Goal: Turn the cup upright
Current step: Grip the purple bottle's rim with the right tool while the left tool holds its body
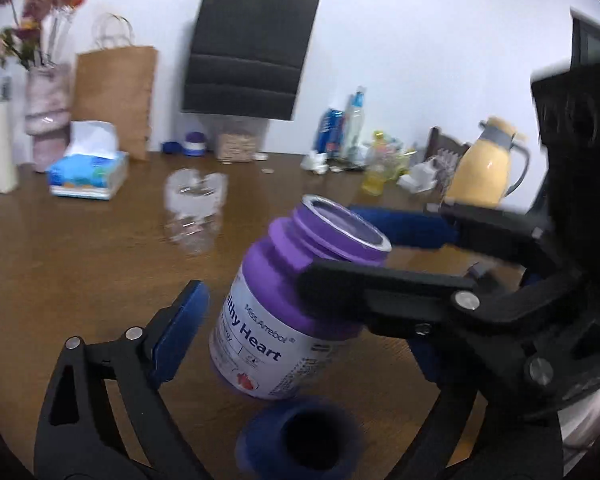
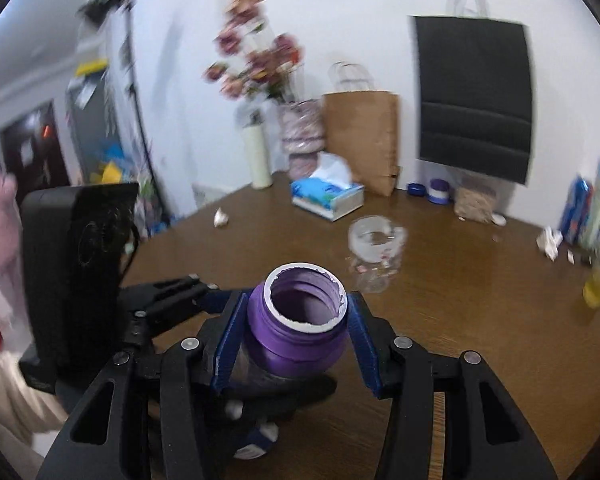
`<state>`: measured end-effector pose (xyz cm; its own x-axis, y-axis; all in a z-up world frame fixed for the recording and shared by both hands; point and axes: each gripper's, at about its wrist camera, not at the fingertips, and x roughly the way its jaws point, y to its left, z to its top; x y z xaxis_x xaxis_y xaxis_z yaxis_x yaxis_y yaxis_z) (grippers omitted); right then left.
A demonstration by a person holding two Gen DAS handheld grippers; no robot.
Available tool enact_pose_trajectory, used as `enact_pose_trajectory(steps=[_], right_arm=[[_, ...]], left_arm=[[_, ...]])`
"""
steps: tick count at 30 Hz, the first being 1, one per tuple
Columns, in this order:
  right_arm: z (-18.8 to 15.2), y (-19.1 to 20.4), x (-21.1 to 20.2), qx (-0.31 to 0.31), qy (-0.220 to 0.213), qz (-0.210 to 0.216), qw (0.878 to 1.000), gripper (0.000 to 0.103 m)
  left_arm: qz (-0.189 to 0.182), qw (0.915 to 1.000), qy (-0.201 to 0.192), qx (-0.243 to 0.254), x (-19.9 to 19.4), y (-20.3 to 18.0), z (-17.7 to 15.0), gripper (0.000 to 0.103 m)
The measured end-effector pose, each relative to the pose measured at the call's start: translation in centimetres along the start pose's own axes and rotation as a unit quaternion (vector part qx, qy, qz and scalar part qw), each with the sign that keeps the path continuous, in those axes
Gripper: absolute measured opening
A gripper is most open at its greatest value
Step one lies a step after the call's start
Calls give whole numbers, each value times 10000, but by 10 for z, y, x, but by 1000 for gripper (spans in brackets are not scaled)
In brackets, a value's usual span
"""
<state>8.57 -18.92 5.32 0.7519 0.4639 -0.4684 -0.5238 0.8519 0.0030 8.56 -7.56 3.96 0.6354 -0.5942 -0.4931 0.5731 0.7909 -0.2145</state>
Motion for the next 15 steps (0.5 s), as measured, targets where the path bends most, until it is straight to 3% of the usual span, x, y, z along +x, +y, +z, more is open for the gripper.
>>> enact_pose_trajectory(steps=[3,7,10,13,15], right_arm=[[-4,20,13,-194,104,13,9998,55],[-12,41,37,-167,233,240,9993,55],[-19,52,54,64,365,559,9977,54],[-18,64,67,-5,374,446,9983,55],[-15,75,72,-103,374,419,9984,55]], left_arm=[[367,9992,109,-58,-3,12,-23,90],[377,9975,165,-576,-11,34,-31,89],[721,9967,-108,-345,-26,38,-36,85],[820,9961,-206,-234,-38,45,-41,67],[880,9952,-273,-338,-45,54,-44,60]])
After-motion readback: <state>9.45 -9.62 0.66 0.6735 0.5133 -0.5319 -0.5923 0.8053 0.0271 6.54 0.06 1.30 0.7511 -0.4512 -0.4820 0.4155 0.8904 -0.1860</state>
